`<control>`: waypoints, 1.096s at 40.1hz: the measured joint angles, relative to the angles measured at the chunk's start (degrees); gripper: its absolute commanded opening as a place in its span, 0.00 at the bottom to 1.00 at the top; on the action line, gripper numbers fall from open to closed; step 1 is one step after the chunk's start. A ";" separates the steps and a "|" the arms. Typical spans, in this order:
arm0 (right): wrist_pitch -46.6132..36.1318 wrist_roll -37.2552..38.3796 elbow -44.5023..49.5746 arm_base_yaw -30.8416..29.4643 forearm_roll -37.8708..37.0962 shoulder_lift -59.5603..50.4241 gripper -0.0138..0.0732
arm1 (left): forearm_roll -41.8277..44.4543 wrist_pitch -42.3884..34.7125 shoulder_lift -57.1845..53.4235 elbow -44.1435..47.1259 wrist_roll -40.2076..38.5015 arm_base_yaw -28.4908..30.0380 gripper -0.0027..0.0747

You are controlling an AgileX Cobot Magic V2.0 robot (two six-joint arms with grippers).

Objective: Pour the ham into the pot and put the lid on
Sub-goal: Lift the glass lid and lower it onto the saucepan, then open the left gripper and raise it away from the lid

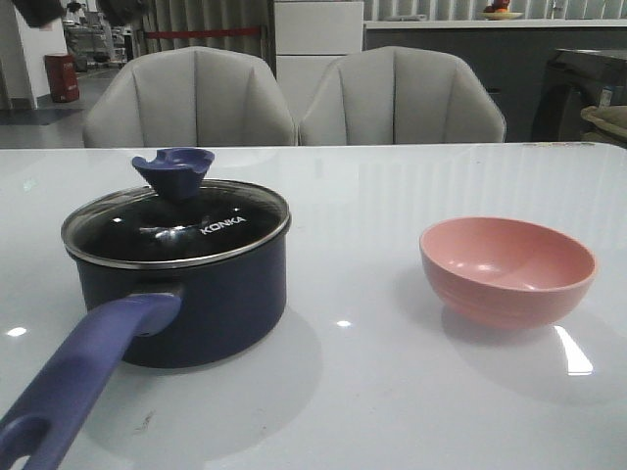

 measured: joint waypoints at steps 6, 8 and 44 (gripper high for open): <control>0.00 0.00 0.00 0.00 0.00 0.00 0.32 | -0.02 -2.08 -9.53 6.72 0.00 0.00 0.60; 0.00 0.00 0.00 0.00 0.00 0.00 0.32 | 0.03 -3.58 -13.22 9.28 0.00 0.00 0.58; 0.00 0.00 0.00 0.00 0.00 0.00 0.32 | 0.03 -32.74 -78.43 58.64 0.08 0.00 0.18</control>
